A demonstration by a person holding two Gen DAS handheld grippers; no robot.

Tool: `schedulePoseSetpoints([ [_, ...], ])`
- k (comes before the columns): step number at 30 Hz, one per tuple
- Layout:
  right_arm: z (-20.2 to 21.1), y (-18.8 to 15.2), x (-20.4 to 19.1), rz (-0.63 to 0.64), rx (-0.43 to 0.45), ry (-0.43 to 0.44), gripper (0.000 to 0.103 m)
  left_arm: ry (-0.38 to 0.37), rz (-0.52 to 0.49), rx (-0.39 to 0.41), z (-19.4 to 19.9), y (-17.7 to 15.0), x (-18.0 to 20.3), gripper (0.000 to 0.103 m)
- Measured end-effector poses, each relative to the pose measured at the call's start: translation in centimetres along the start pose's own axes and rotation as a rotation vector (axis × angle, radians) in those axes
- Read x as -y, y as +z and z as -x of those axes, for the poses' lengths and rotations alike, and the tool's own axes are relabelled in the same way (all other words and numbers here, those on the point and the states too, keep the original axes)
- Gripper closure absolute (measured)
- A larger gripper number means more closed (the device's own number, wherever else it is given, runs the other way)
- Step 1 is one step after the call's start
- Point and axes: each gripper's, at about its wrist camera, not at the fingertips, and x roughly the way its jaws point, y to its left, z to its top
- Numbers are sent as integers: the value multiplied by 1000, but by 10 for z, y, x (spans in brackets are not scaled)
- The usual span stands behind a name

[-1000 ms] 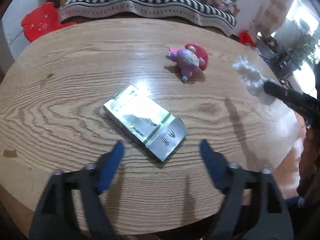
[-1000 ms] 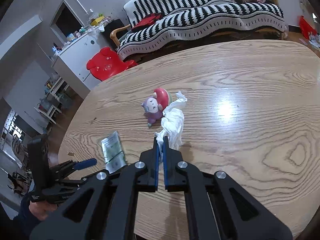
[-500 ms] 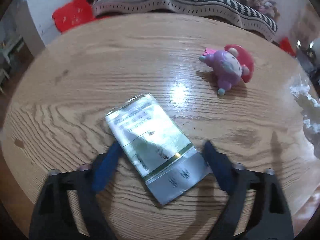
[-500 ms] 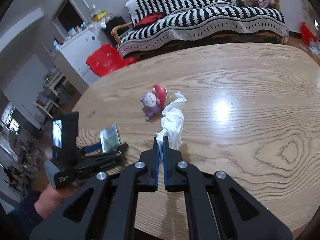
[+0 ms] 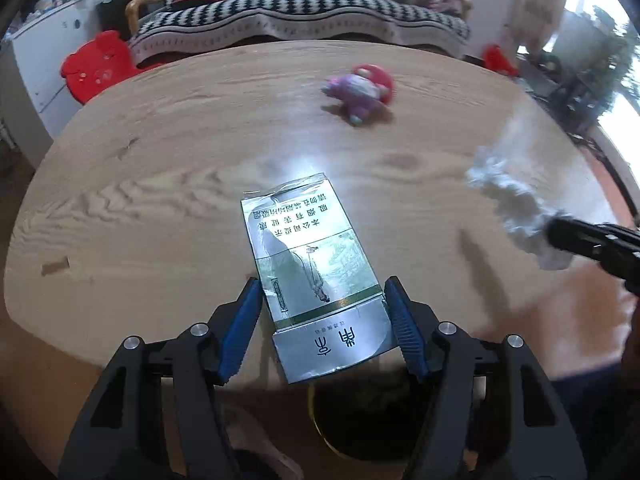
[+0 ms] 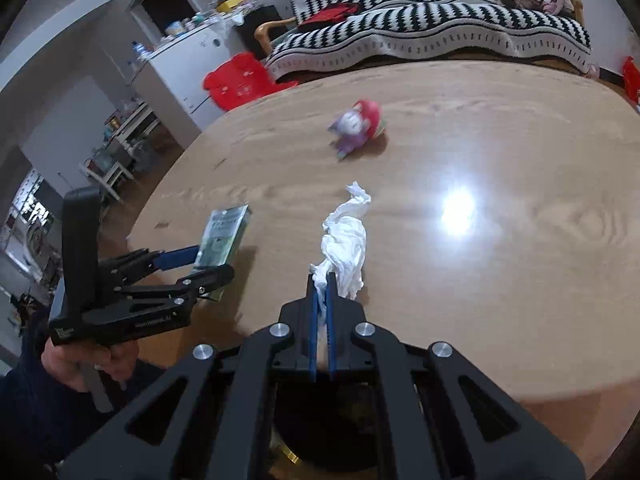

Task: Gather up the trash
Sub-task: 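Carry the cigarette pack and tissue over the bin and open both tools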

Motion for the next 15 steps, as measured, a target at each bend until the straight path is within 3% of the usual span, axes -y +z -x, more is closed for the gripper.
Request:
schedulePoseSetpoints([
  [5, 15, -48, -20, 24, -39, 26, 98, -44, -93, 24, 29, -52, 20, 42],
  [10, 16, -96, -24, 16, -115, 17, 98, -112, -152, -5, 40, -94, 32, 42],
  [13, 5, -116, -17, -6, -184, -12, 98, -135, -179, -44, 31, -112, 38, 42],
  [15, -4, -121, -13, -20, -223, -40, 98, -169, -167, -111, 12, -120, 40, 42],
])
